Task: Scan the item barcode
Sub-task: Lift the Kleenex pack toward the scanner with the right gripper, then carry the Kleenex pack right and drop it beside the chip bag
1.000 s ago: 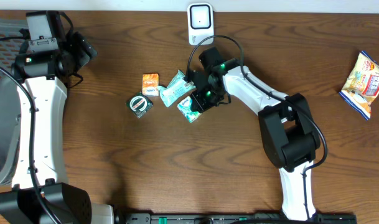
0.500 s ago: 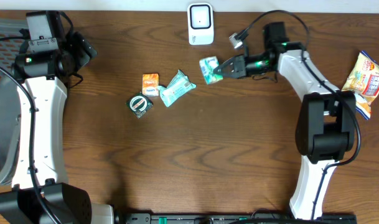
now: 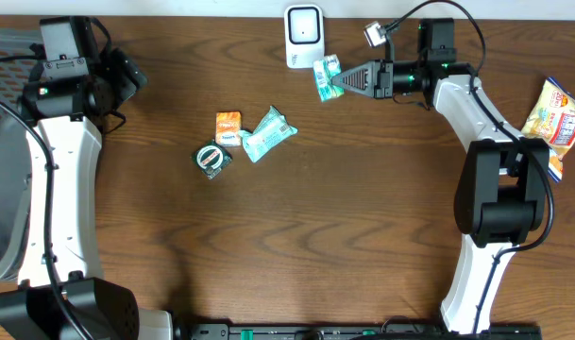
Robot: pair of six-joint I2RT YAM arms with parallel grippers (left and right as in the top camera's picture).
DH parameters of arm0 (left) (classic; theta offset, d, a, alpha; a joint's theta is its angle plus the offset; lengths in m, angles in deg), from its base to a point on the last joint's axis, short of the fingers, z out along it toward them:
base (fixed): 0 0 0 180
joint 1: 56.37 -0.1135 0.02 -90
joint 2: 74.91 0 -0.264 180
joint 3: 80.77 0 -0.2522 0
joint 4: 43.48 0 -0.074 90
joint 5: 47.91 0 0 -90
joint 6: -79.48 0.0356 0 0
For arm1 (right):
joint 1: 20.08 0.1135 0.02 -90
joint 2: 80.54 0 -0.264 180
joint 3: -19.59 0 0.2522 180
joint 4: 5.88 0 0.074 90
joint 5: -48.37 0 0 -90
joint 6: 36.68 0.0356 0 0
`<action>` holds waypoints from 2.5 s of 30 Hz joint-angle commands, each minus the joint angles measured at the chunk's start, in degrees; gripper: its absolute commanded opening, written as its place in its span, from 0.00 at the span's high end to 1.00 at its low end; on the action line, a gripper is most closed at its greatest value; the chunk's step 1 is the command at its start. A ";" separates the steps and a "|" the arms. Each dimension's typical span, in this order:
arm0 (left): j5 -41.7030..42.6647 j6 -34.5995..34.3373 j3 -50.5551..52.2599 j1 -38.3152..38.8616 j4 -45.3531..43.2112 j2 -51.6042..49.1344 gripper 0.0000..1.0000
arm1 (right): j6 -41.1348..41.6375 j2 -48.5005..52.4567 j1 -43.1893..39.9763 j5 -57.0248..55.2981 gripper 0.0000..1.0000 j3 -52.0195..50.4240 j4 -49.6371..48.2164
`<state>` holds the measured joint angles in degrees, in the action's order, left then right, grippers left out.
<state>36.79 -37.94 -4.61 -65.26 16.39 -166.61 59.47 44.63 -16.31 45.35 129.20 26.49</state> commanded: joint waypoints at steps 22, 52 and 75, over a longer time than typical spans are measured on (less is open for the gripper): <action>-0.74 -0.76 -0.90 0.00 0.07 -0.04 0.02 | -2.84 -1.86 6.16 -53.83 0.99 0.74 14.53; -0.74 -0.76 -0.90 0.00 0.04 -0.04 0.02 | -45.70 11.43 19.19 -98.60 0.99 14.67 -28.46; -0.74 -0.76 -0.90 0.00 0.04 -0.04 0.02 | -39.39 6.49 14.88 -107.89 0.99 17.81 -15.58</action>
<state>36.81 -37.96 -4.61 -65.26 16.41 -166.61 12.63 57.59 1.79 -60.11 145.60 8.66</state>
